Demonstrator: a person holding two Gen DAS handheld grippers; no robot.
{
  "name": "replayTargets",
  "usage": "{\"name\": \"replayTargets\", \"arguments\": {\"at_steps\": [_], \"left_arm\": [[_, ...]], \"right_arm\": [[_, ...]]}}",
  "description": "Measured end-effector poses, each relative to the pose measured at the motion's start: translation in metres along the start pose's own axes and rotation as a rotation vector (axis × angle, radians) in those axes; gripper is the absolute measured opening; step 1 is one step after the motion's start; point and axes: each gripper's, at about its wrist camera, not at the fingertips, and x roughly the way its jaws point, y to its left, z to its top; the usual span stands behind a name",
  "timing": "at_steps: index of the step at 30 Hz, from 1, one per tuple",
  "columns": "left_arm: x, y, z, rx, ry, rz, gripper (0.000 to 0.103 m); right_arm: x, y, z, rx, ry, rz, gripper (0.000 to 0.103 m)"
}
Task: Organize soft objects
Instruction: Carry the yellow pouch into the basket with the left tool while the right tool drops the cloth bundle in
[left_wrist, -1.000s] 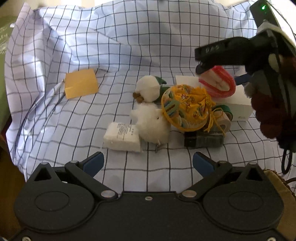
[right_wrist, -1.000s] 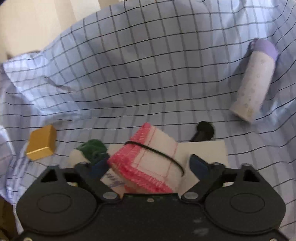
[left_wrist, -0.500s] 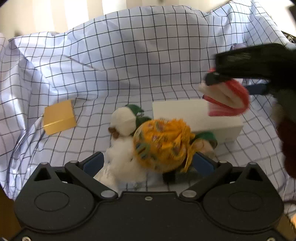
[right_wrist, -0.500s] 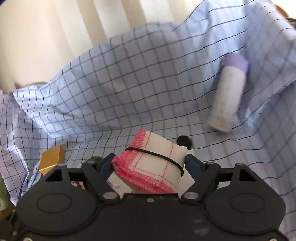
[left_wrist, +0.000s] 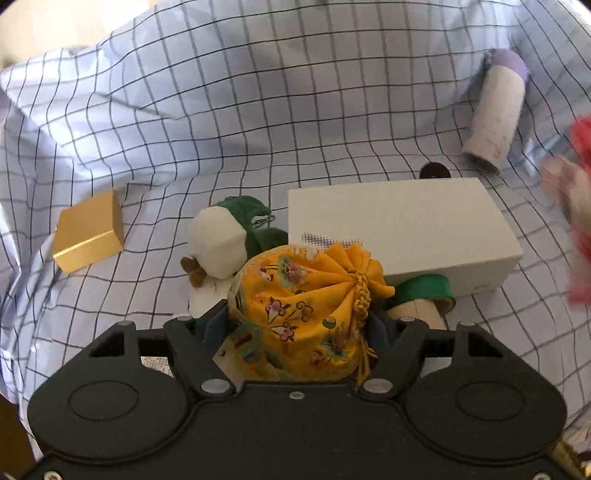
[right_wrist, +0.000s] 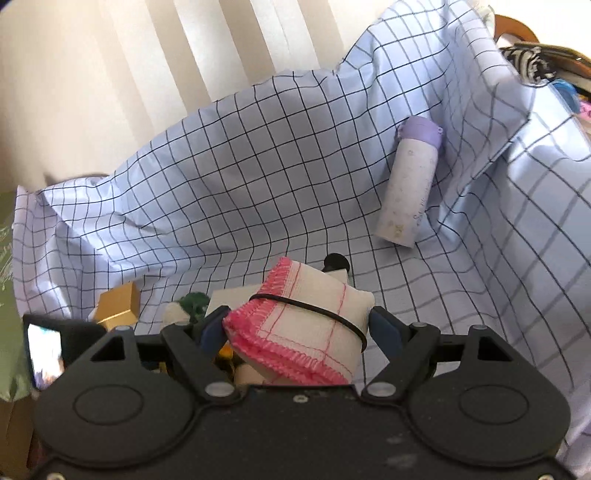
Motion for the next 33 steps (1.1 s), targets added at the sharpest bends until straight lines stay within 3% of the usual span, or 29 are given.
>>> {"name": "replayTargets", "arguments": {"at_steps": [5, 11, 17, 26, 33], "left_arm": [[-0.021, 0.000, 0.003, -0.031, -0.023, -0.029, 0.066], [-0.099, -0.010, 0.000, -0.014, -0.149, -0.069, 0.067], [-0.164, -0.024, -0.027, 0.024, -0.199, -0.112, 0.067], [-0.202, -0.023, -0.064, -0.005, -0.144, -0.144, 0.067], [-0.206, -0.023, -0.097, -0.047, -0.059, -0.181, 0.067]], "right_arm": [[-0.041, -0.004, -0.015, 0.023, -0.025, -0.023, 0.081], [-0.095, -0.010, -0.030, 0.032, -0.078, -0.034, 0.081], [-0.142, -0.013, -0.043, 0.037, -0.134, -0.025, 0.081], [-0.191, -0.004, -0.070, 0.018, -0.189, 0.018, 0.081], [-0.217, 0.007, -0.089, -0.009, -0.214, 0.056, 0.081]]}}
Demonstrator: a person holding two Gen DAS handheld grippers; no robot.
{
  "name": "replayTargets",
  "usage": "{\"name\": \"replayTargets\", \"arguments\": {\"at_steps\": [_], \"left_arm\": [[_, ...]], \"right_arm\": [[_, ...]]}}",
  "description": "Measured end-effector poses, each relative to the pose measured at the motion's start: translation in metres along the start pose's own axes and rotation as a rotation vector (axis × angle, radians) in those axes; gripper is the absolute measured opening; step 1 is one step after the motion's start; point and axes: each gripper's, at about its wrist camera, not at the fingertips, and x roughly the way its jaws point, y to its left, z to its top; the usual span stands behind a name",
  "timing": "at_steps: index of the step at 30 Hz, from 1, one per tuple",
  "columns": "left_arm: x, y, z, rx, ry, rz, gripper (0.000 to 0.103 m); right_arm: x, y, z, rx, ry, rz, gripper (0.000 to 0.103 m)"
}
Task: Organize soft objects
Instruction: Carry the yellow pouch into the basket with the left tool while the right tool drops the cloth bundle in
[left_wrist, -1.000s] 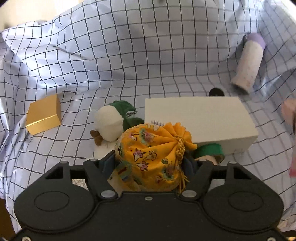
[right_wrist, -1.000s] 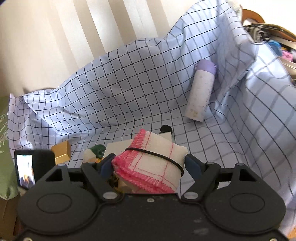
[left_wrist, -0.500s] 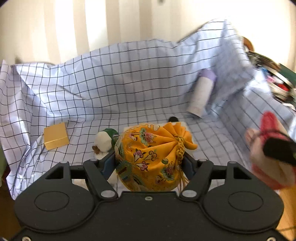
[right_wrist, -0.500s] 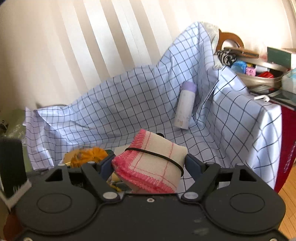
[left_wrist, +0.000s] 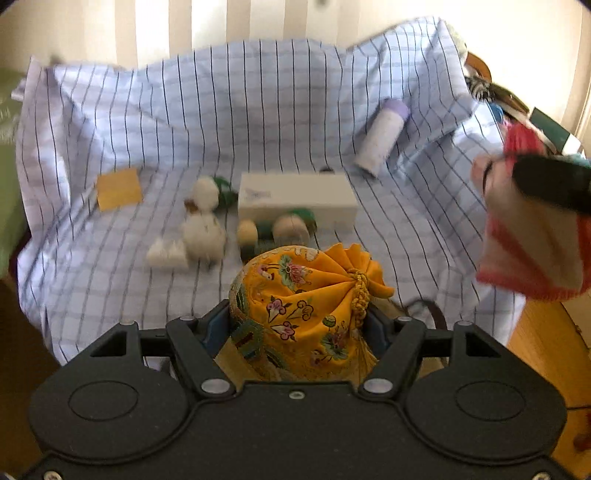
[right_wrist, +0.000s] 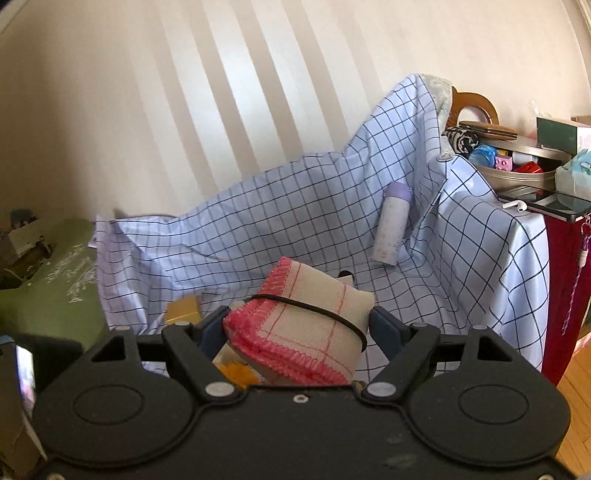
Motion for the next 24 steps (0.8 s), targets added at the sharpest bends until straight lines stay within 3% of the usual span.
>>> {"name": "replayTargets", "arguments": {"at_steps": [7, 24], "left_arm": [[0.005, 0.001, -0.023, -0.040, 0.066, -0.011, 0.067], [0.017, 0.011, -0.045, -0.080, 0.105, 0.024, 0.067]], "right_arm": [[-0.009, -0.001, -0.007, 0.015, 0.017, 0.031, 0.081], [0.007, -0.034, -0.027, 0.100, 0.099, -0.048, 0.081]]}}
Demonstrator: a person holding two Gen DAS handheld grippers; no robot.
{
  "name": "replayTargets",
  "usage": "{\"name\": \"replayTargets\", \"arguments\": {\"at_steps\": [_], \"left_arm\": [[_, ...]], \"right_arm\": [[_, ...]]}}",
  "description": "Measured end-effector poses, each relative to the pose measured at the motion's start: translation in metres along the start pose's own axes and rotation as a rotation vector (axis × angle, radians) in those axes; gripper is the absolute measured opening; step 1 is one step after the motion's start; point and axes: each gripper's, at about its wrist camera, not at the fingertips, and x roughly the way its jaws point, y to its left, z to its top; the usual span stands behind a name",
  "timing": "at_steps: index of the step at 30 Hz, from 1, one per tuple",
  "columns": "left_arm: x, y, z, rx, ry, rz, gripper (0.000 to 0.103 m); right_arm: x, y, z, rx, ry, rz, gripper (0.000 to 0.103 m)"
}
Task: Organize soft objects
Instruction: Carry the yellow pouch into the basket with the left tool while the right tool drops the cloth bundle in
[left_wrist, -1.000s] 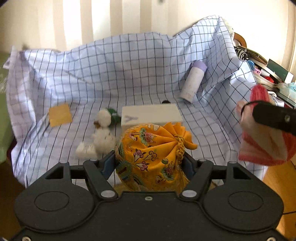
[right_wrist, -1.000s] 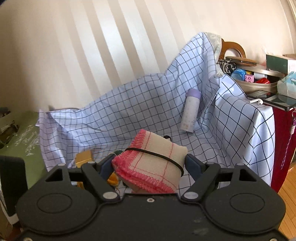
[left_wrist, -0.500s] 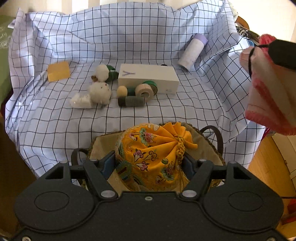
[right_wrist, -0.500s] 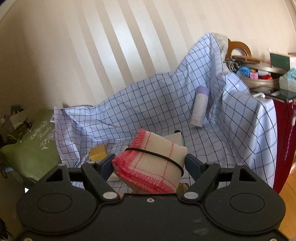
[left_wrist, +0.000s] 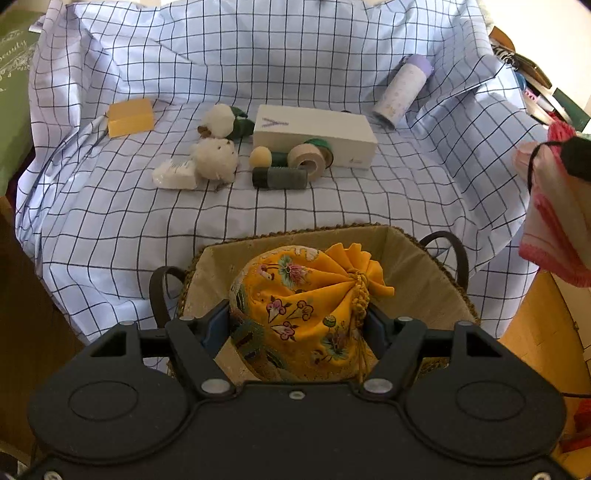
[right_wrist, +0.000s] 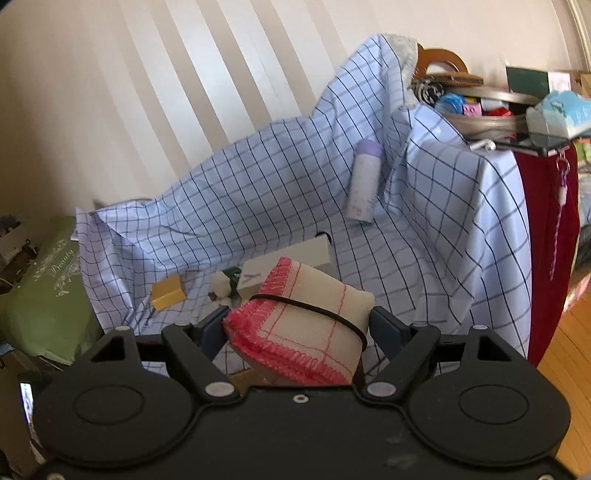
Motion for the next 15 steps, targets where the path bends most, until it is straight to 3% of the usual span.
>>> {"name": "replayTargets", "arguments": {"at_steps": [9, 15], "left_arm": [[0.003, 0.005, -0.002, -0.026, 0.014, 0.012, 0.068], [0.005, 0.010, -0.002, -0.043, 0.009, 0.052, 0.074]], "right_arm": [[0.013, 0.010, -0.012, -0.050, 0.042, 0.021, 0.081], [0.029, 0.016, -0.016, -0.080, 0.077, 0.043, 0.082]]}}
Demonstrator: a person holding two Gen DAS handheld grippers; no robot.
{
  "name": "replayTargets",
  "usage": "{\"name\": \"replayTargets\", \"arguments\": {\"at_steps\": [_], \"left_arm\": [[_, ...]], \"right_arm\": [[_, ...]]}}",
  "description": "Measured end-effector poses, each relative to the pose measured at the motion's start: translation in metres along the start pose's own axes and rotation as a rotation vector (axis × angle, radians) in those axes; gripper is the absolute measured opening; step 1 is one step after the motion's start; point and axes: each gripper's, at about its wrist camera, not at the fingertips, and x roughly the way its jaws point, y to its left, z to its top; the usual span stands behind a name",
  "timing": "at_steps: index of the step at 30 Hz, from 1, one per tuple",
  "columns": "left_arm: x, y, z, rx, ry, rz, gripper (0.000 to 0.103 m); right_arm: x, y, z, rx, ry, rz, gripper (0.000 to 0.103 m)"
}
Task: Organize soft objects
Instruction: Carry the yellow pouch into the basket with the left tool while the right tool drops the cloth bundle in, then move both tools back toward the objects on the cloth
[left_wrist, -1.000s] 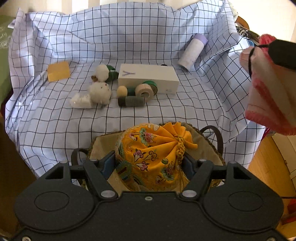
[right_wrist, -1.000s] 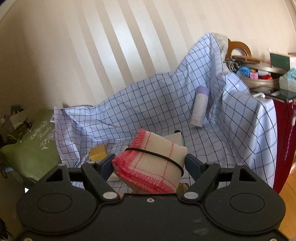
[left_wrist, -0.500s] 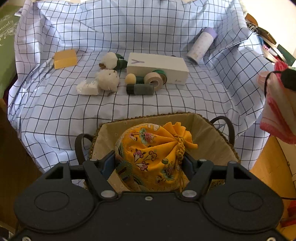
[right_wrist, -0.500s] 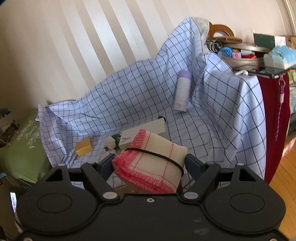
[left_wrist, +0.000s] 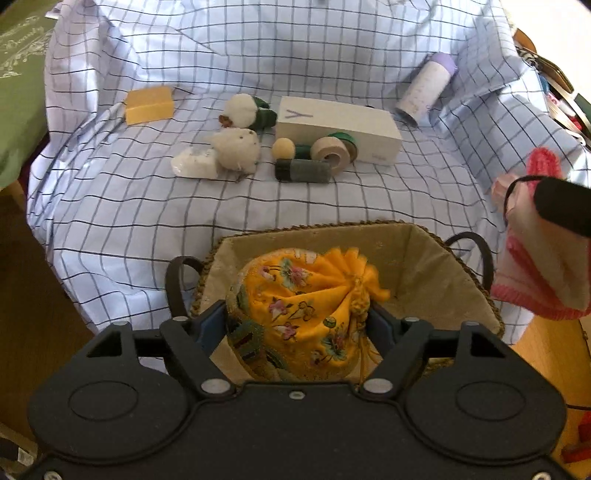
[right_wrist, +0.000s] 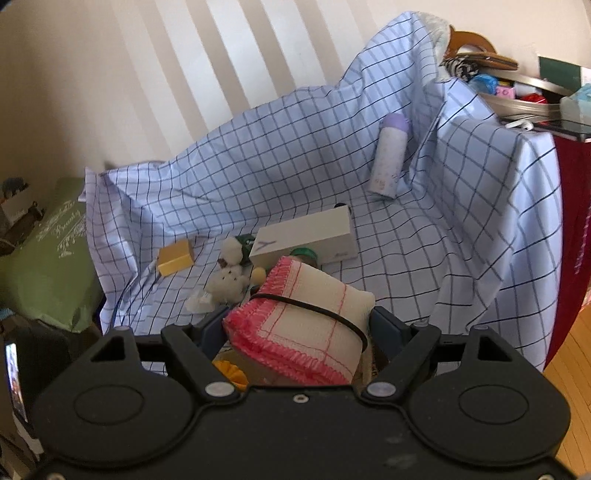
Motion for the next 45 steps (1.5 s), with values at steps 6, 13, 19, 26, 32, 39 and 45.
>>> {"name": "replayTargets", "arguments": {"at_steps": [6, 13, 19, 26, 32, 39, 45], "left_arm": [[0.002, 0.008, -0.001, -0.042, 0.010, 0.028, 0.075], [-0.009, -0.002, -0.002, -0.028, -0.030, 0.067, 0.086], [-0.020, -0.013, -0.005, 0.001, -0.063, 0.081, 0.090], [-0.027, -0.017, -0.007, -0.003, -0.092, 0.116, 0.092], [-0.029, -0.014, -0.011, -0.030, -0.095, 0.147, 0.092], [-0.041, -0.014, -0.014, -0.017, -0.126, 0.184, 0.093], [-0.046, -0.013, -0.014, -0.005, -0.141, 0.209, 0.094]], "right_arm": [[0.015, -0.002, -0.002, -0.006, 0.042, 0.042, 0.087], [0.018, -0.009, -0.008, 0.008, 0.054, 0.088, 0.087], [-0.002, -0.015, -0.009, 0.022, 0.007, 0.108, 0.088], [-0.016, -0.012, -0.008, -0.020, -0.019, 0.081, 0.088], [-0.023, -0.008, -0.012, -0.076, -0.018, 0.050, 0.088], [-0.029, -0.010, -0.008, -0.085, -0.011, 0.014, 0.089], [-0.033, -0.010, -0.004, -0.104, -0.003, -0.022, 0.089]]}}
